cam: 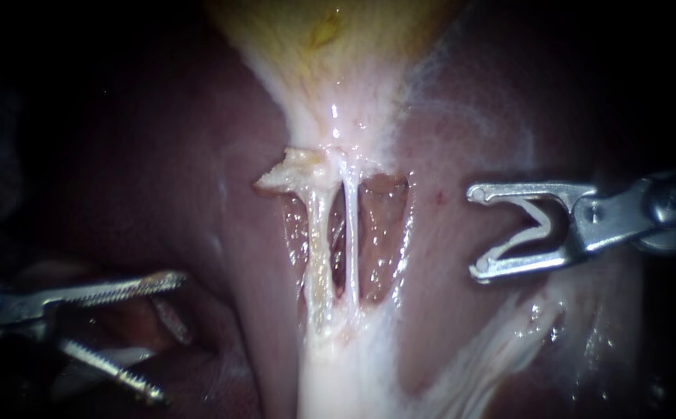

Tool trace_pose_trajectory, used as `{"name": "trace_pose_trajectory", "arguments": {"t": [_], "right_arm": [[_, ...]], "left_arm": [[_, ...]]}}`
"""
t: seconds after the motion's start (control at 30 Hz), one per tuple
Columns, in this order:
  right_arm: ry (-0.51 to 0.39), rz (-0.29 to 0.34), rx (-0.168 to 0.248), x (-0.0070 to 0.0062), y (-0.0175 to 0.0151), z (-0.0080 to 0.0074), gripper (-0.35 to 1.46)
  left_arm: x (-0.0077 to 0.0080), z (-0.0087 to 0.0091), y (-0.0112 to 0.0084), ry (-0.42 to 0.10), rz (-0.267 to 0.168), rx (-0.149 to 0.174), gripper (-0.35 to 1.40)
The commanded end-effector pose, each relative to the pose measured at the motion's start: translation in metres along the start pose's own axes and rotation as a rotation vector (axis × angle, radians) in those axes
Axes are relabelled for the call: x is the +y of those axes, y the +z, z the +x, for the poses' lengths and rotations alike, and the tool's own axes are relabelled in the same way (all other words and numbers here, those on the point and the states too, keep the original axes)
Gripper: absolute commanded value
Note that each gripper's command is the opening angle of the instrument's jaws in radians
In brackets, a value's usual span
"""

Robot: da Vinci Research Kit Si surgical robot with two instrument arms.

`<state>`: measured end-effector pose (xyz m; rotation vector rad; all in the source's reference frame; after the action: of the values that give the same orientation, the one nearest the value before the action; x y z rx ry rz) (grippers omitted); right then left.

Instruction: Grabbing gallbladder

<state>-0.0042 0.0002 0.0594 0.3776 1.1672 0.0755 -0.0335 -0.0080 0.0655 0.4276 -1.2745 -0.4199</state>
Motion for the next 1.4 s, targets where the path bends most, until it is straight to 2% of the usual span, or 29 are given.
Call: {"name": "trace_pose_trajectory", "arguments": {"t": [0.03, 0.17, 0.37, 0.67, 0.73, 0.93, 1.17, 1.4], "right_arm": [[0.0, 0.0, 0.0, 0.0, 0.0, 0.0, 0.45], [0.0, 0.0, 0.0, 0.0, 0.0, 0.0, 0.45], [0.0, 0.0, 0.0, 0.0, 0.0, 0.0, 0.45], [0.0, -0.001, 0.0, 0.0003, 0.0, -0.0002, 0.45], [0.0, -0.001, 0.0, 0.0003, 0.0, -0.0002, 0.45], [0.0, -0.001, -0.001, 0.0003, 0.0, -0.0002, 0.45], [0.0, -0.001, -0.001, 0.0003, 0.0, -0.0002, 0.45], [0.001, -0.001, -0.001, 0.0004, 0.0, -0.0002, 0.45]], "left_arm": [[0.0001, 0.0, 0.0, 0.001, 0.0, 0.0, 1.29], [0.0006, 0.0001, 0.0, -0.006, 0.001, -0.001, 1.29], [0.0026, -0.0003, 0.0007, -0.011, -0.009, -0.001, 1.28], [0.0074, -0.0016, 0.0038, -0.028, -0.046, 0.0, 1.26], [0.0085, -0.0021, 0.004, -0.033, -0.07, -0.005, 1.24], [0.0114, -0.0035, 0.004, -0.049, -0.101, -0.014, 1.21], [0.0135, -0.0055, 0.0045, -0.068, -0.12, -0.025, 1.16], [0.0152, -0.0059, 0.007, -0.072, -0.14, -0.025, 1.14]]}}
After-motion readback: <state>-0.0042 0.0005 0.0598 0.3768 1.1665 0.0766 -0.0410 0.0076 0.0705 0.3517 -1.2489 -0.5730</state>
